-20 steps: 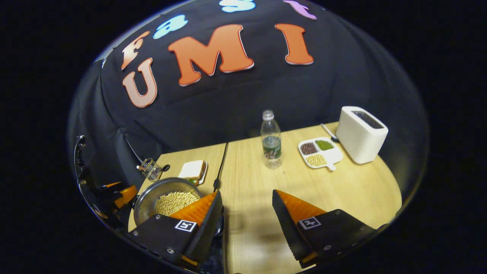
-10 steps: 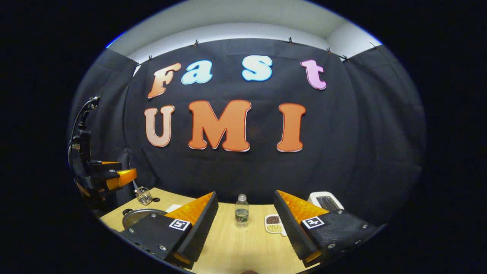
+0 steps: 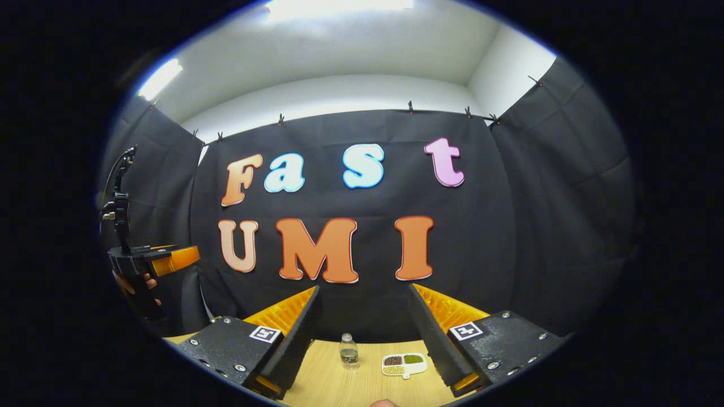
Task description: First push the handle of the pot to place it horizontally, then grasp the pot with both hands and set it on the induction cooktop.
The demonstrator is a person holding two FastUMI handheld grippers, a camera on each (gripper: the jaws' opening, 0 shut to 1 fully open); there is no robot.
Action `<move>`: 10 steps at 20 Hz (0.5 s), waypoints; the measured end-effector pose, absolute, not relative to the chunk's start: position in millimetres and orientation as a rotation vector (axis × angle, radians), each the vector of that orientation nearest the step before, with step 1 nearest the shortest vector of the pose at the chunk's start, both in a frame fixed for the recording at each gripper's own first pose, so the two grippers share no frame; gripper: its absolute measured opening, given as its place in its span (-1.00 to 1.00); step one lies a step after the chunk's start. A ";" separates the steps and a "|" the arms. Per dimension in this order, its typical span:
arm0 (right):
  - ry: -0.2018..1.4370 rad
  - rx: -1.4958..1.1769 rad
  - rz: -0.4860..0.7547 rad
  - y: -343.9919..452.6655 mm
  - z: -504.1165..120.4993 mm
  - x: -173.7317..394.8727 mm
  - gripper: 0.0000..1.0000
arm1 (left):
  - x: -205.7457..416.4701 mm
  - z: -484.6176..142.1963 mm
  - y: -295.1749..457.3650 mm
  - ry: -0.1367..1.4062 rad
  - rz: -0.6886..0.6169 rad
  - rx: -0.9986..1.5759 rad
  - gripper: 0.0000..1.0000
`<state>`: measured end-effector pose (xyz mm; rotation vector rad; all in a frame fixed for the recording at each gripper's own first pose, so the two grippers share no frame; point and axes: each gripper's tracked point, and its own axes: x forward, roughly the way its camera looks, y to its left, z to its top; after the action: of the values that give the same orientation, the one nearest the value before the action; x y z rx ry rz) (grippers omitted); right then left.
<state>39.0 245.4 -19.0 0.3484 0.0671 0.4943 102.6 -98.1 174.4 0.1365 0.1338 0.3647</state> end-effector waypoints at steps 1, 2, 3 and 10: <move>0.071 0.344 0.494 241.4 -17.8 40.9 0.86 | 102.6 184.9 -103.2 0.116 0.358 0.131 0.95; 0.069 0.321 0.494 235.7 -18.0 40.0 0.86 | 102.3 192.3 -110.0 0.101 0.352 0.125 0.97; 0.061 0.294 0.493 232.2 -18.7 39.9 0.87 | 100.8 200.8 -115.3 0.087 0.350 0.128 0.99; 0.020 0.285 0.518 212.2 8.9 25.7 0.86 | 97.3 224.1 -144.5 0.034 0.321 0.095 0.92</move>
<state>25.7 212.2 8.9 0.2852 0.0201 0.5183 97.3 -144.5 224.1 0.0945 0.0342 0.3207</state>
